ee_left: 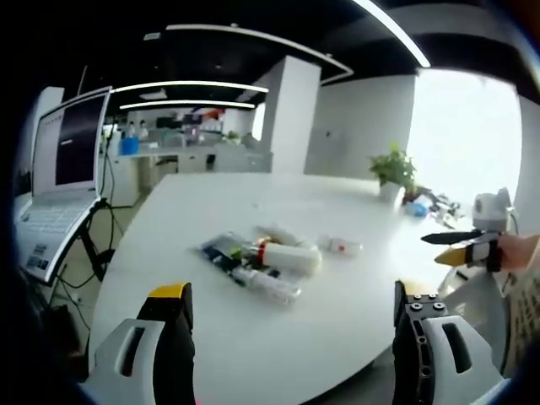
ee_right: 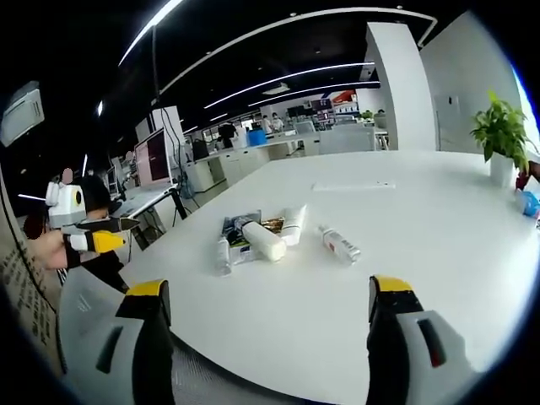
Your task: Arrange the skincare products in the storage area until every visible bottle or jar stands upright without overlapping.
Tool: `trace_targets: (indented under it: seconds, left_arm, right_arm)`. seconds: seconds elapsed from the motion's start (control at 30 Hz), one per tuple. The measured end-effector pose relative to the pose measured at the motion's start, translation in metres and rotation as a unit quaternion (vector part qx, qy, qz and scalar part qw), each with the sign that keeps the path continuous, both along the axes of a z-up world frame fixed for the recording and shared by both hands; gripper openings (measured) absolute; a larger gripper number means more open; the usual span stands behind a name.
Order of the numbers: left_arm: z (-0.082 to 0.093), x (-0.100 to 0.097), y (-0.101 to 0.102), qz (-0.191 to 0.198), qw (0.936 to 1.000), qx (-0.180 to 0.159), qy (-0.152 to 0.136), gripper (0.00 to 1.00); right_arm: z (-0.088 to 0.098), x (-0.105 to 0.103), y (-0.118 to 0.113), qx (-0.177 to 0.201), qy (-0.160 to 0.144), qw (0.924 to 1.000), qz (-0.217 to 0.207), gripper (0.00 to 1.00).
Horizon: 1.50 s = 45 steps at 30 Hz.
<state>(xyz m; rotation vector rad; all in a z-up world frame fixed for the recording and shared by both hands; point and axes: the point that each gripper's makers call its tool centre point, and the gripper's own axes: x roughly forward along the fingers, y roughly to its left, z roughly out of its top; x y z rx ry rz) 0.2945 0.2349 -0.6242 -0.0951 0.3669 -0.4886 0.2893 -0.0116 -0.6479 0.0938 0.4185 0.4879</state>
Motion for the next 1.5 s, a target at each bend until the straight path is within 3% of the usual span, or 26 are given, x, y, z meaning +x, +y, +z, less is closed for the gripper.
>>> trace_targets:
  seconds: [0.83,1.2,1.5]
  left_arm:
    - [0.0,0.001,0.0,-0.003,1.0,0.003,-0.005,0.97]
    - [0.001,0.002,0.002,0.001,1.0,-0.007,-0.005,0.97]
    - [0.001,0.002,0.002,-0.001,1.0,-0.005,-0.006,0.97]
  right_arm:
    - [-0.003,0.009,0.011,-0.009,0.027,0.9988,0.04,0.96]
    - [0.011,0.043,0.024,-0.047,0.011,0.9925,0.113,0.94]
    - [0.004,0.067,0.036,-0.08,0.017,0.9833,0.162,0.9]
